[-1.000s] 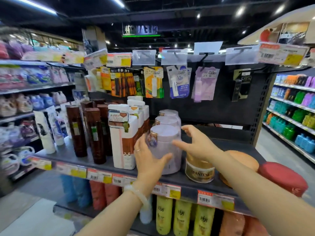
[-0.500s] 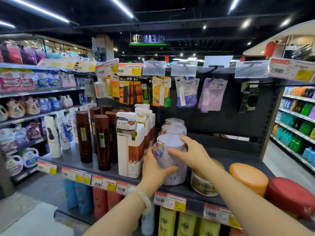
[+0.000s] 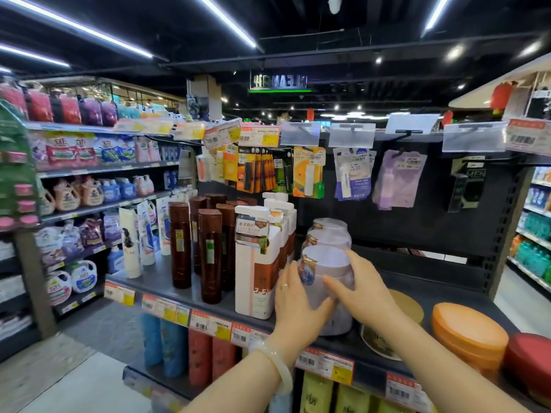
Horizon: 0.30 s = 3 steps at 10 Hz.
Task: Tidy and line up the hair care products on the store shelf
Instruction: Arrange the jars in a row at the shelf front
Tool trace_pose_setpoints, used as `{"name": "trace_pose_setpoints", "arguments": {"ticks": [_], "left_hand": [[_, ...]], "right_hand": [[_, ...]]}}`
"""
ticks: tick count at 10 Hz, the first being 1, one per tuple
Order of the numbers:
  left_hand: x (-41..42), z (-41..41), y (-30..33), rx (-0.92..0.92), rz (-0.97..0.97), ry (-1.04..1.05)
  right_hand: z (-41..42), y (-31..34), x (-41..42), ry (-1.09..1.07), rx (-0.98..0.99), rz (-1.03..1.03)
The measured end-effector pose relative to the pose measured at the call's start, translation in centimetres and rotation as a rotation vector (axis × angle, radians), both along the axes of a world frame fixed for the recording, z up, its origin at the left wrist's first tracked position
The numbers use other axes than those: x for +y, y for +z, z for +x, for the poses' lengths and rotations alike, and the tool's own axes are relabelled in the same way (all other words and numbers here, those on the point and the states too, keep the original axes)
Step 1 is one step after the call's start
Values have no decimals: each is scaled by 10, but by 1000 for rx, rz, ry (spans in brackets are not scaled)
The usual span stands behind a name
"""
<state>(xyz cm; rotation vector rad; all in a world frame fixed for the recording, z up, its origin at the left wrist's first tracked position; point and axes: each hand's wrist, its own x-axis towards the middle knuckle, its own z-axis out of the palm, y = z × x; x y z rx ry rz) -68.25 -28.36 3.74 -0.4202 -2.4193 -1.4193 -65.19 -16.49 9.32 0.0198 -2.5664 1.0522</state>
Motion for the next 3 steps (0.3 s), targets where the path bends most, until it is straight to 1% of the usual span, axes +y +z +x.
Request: {"name": "trace_pose_setpoints", "arguments": {"ticks": [1, 2, 3], "left_hand": [[-6, 6, 6, 69, -193, 26], [-14, 12, 13, 91, -271, 43], [-18, 24, 21, 95, -349, 63]], "right_hand": [[11, -3, -8, -17, 36, 74], [15, -8, -9, 27, 35, 173], [22, 0, -6, 34, 23, 201]]}}
